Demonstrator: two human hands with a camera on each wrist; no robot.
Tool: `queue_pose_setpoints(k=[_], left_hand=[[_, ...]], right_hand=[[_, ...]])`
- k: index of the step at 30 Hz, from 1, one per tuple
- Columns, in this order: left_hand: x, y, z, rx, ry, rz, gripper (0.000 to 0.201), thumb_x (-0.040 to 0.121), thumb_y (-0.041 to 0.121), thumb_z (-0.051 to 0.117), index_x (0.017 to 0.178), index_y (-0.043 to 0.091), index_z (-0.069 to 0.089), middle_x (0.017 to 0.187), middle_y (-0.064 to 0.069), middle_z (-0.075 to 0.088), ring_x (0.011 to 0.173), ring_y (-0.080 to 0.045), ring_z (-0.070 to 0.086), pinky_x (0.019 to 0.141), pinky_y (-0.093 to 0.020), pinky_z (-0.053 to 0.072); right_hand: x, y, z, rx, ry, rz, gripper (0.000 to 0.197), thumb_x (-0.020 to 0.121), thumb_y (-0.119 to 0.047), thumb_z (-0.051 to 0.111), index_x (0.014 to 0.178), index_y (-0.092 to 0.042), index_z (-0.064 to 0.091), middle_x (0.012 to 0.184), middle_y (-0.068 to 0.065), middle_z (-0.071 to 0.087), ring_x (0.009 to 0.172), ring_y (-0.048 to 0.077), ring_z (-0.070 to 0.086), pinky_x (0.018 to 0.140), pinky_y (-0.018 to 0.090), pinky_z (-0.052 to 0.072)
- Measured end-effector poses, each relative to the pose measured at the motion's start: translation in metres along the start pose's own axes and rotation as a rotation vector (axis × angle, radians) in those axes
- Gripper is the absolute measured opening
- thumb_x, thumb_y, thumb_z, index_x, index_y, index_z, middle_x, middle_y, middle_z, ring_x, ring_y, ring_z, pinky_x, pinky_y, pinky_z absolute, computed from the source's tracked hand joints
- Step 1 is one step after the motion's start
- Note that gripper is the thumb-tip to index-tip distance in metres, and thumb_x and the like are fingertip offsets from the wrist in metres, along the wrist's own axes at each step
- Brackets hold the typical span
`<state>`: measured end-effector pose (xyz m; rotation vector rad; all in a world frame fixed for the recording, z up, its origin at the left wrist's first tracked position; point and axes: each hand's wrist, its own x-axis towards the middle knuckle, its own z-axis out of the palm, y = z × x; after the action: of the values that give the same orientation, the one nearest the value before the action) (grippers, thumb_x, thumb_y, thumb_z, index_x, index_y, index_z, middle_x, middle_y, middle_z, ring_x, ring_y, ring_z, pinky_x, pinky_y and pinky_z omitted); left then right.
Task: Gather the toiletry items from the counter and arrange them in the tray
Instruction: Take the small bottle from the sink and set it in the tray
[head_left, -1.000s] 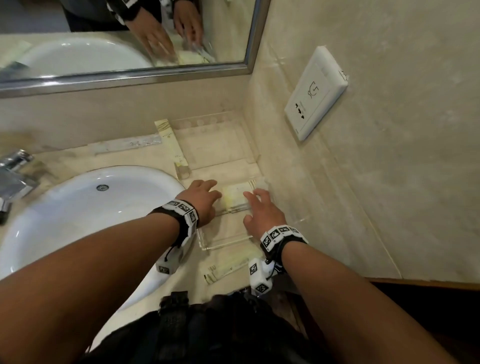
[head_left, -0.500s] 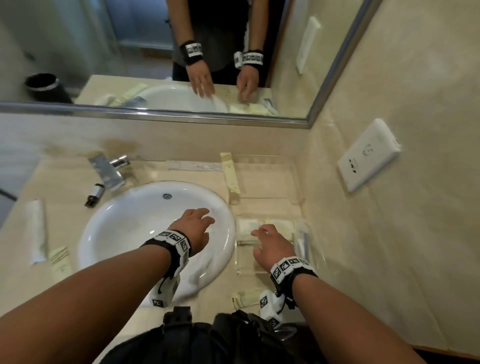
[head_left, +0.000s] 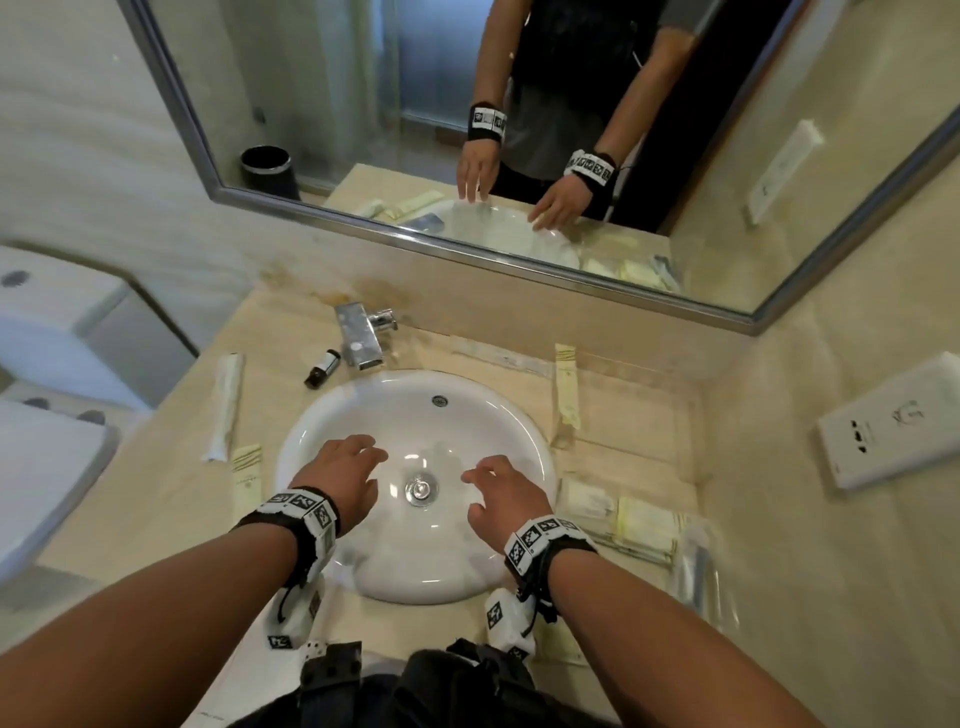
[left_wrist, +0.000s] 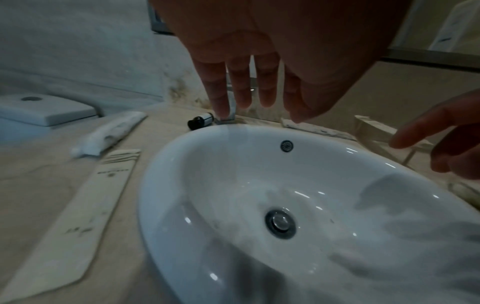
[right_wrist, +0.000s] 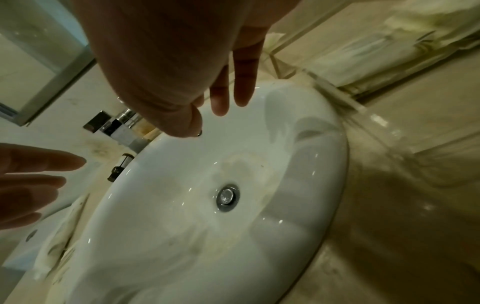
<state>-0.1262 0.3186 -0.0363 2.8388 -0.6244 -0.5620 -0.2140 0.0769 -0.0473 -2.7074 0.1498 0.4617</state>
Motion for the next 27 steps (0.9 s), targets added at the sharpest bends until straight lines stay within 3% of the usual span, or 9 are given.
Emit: queue_pose_setpoints(k=[4, 14, 21, 27], left_hand=[[-0.010, -0.025, -0.001, -0.029, 0.036, -0.044, 0.045, 0.094, 0.030, 0.051, 0.138, 0.030, 0.048, 0.148, 0.007, 0.038, 0.132, -0.021, 0.036, 0.100, -0.035, 0.044], [-0.026, -0.076, -0.012, -0.088, 0.056, -0.152, 0.045, 0.093, 0.030, 0.051, 0.138, 0.030, 0.048, 0.146, 0.006, 0.040, 0.130, -0.022, 0.039, 0.100, -0.037, 0.044], [-0.040, -0.124, -0.015, -0.091, 0.004, -0.257, 0.047, 0.094, 0.031, 0.051, 0.140, 0.029, 0.045, 0.150, 0.003, 0.037, 0.135, -0.024, 0.036, 0.105, -0.038, 0.040], [-0.048, -0.165, -0.021, -0.102, -0.004, -0.334, 0.047, 0.094, 0.028, 0.051, 0.141, 0.027, 0.044, 0.147, 0.001, 0.038, 0.130, -0.025, 0.040, 0.101, -0.038, 0.044]], right_hand=[[0.010, -0.018, 0.002, -0.012, -0.027, -0.020, 0.048, 0.091, -0.025, 0.053, 0.138, -0.035, 0.055, 0.148, -0.009, 0.038, 0.123, 0.015, 0.054, 0.093, 0.032, 0.048], [0.037, -0.053, 0.007, -0.096, -0.069, -0.053, 0.044, 0.091, -0.027, 0.055, 0.135, -0.034, 0.057, 0.147, -0.010, 0.037, 0.123, 0.017, 0.054, 0.093, 0.032, 0.049], [0.059, -0.081, 0.020, -0.122, -0.098, -0.068, 0.041, 0.096, -0.028, 0.052, 0.135, -0.037, 0.057, 0.149, -0.011, 0.037, 0.128, 0.015, 0.050, 0.099, 0.030, 0.045], [0.087, -0.114, 0.026, -0.156, -0.154, -0.124, 0.045, 0.093, -0.027, 0.053, 0.137, -0.034, 0.056, 0.150, -0.009, 0.036, 0.129, 0.015, 0.049, 0.100, 0.031, 0.046]])
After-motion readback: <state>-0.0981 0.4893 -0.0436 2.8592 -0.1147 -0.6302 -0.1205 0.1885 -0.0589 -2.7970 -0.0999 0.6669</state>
